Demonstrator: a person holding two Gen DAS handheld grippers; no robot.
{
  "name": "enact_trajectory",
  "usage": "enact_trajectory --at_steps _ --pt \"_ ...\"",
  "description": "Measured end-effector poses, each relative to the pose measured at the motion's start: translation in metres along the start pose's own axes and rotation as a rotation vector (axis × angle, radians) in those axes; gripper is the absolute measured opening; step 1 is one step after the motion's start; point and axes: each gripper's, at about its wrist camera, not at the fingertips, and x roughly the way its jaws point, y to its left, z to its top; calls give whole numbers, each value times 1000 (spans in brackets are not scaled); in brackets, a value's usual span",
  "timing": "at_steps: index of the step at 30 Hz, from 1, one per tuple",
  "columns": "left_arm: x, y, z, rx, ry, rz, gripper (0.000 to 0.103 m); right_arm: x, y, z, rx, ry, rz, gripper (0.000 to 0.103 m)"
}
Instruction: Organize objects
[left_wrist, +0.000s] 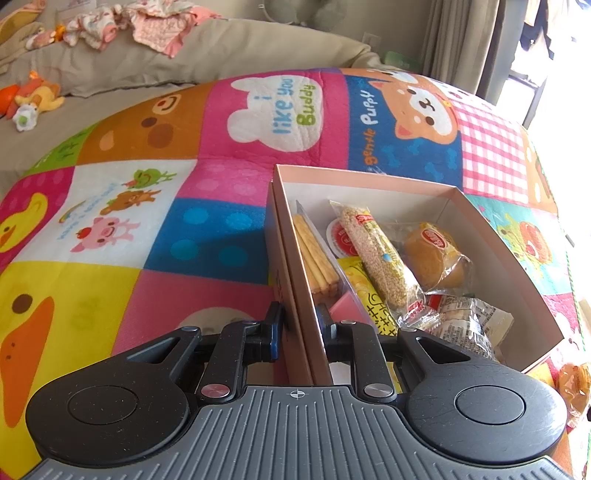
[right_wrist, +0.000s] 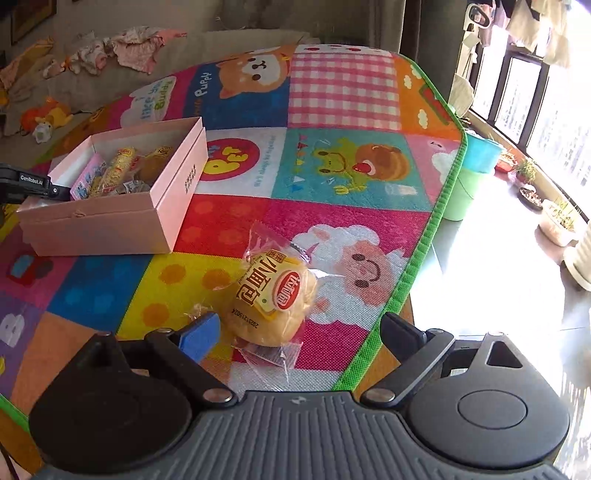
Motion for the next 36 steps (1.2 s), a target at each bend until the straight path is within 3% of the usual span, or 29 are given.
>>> enact_trajectory --at_steps 4,8,11,14,19,27,32,36 --pt "0 0 0 5 1 -1 21 16 4 13 78 -9 44 94" --pt "-1 1 -1 7 2 -3 21 36 13 15 61 6 10 93" --pt "-1 1 -1 9 1 2 21 39 17 12 37 27 36 75" --pt "-1 0 -1 6 1 -1 21 32 20 9 10 22 33 73" --pt "-1 0 -1 3 0 0 21 14 34 -1 -44 60 104 64" --pt "-2 1 -2 8 -1 -1 21 -23 56 9 -93 17 241 62" --pt "-3 1 -3 5 -5 -8 22 -32 67 35 -102 -14 315 62" --pt "-3 2 -3 1 -9 -14 22 -26 83 61 -139 -44 327 62"
